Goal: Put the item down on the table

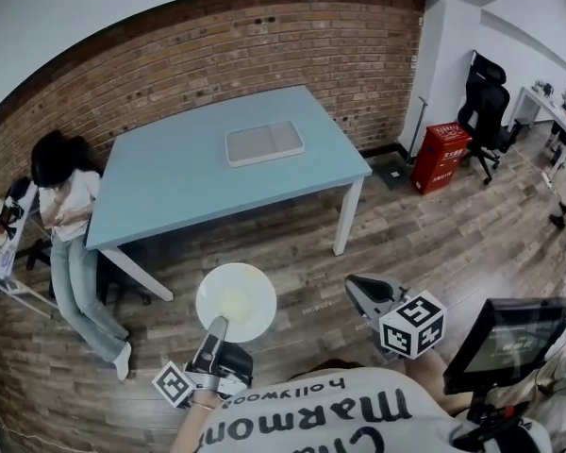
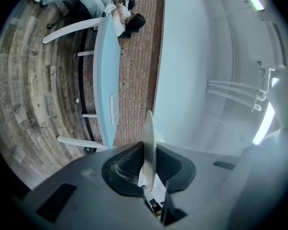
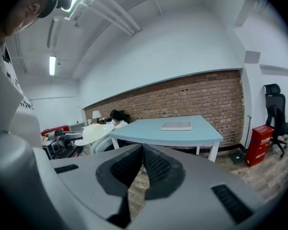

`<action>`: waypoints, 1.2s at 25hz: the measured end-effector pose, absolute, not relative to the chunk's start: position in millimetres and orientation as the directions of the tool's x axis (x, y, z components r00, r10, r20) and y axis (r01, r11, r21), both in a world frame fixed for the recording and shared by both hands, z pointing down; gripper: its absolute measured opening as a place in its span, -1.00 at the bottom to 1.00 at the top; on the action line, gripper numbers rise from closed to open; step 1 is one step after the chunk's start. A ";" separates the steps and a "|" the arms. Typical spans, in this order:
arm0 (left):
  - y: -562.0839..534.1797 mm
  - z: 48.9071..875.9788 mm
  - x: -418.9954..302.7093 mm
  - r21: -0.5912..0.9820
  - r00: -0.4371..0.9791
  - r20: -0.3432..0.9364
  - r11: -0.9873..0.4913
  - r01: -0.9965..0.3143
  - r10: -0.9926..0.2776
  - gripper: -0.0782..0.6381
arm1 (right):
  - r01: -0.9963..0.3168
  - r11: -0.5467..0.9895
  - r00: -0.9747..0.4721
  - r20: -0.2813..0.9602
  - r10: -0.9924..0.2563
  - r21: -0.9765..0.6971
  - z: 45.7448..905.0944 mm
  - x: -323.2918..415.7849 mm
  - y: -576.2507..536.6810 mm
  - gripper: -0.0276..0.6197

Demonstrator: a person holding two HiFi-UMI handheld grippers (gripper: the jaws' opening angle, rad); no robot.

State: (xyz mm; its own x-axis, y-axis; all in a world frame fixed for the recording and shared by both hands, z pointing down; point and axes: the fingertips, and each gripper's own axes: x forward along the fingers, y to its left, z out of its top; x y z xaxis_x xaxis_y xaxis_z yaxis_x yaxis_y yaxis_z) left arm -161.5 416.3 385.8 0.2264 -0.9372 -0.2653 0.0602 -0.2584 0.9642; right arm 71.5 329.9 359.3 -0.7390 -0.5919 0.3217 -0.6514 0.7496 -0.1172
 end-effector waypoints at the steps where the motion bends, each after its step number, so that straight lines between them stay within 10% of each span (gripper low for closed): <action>1: 415.1 387.1 -164.6 0.964 0.228 -0.265 -0.258 0.059 -0.937 -0.67 | -0.652 0.749 -0.738 0.326 -0.591 -0.118 362.2 68.3 329.9 -0.88; 30: 347.2 410.8 -177.6 0.973 0.158 -0.220 -0.205 0.106 -0.963 -0.67 | -0.615 0.770 -0.759 0.390 -0.521 -0.168 391.2 49.2 243.0 -0.88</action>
